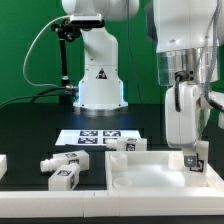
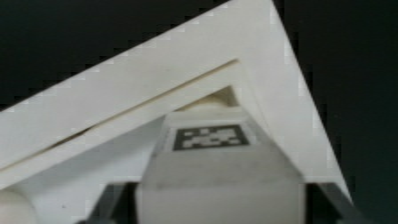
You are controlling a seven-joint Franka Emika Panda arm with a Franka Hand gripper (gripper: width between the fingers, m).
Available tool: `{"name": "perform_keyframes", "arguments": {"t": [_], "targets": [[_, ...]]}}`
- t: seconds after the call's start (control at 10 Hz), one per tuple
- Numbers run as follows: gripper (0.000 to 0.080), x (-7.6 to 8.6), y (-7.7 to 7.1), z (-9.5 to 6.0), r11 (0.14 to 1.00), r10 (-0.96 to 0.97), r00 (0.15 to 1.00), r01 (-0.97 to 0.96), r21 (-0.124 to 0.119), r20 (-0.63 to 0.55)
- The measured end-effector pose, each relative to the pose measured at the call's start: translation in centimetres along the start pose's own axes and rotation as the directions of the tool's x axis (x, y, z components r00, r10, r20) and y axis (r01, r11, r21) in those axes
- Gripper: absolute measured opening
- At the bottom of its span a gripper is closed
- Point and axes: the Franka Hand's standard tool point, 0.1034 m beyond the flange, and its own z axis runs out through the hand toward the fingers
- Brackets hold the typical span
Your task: Assemble one leg
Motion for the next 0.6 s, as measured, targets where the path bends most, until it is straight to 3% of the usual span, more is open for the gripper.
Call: {"name": "perform_keyframes", "arguments": {"t": [0.1, 0.2, 0.3, 0.4, 0.6], "targets": [[0.0494, 0.0, 0.0, 0.0, 1.000, -0.003, 1.000, 0.003, 0.000, 0.000], [0.0494, -0.2, 0.1, -0.5, 0.997, -0.072, 0.997, 0.072, -0.007, 0.004], [0.0613, -0.5, -0.1, -2.1, 0.988, -0.152, 0.988, 0.152, 0.011, 0.021], [0.0613, -0.4, 0.0, -4.0, 0.978, -0.206, 0.978, 0.205, 0.036, 0.036], [0.0648, 0.4, -0.3, -5.3, 0.973, -0.229, 0.973, 0.227, 0.045, 0.039]]}}
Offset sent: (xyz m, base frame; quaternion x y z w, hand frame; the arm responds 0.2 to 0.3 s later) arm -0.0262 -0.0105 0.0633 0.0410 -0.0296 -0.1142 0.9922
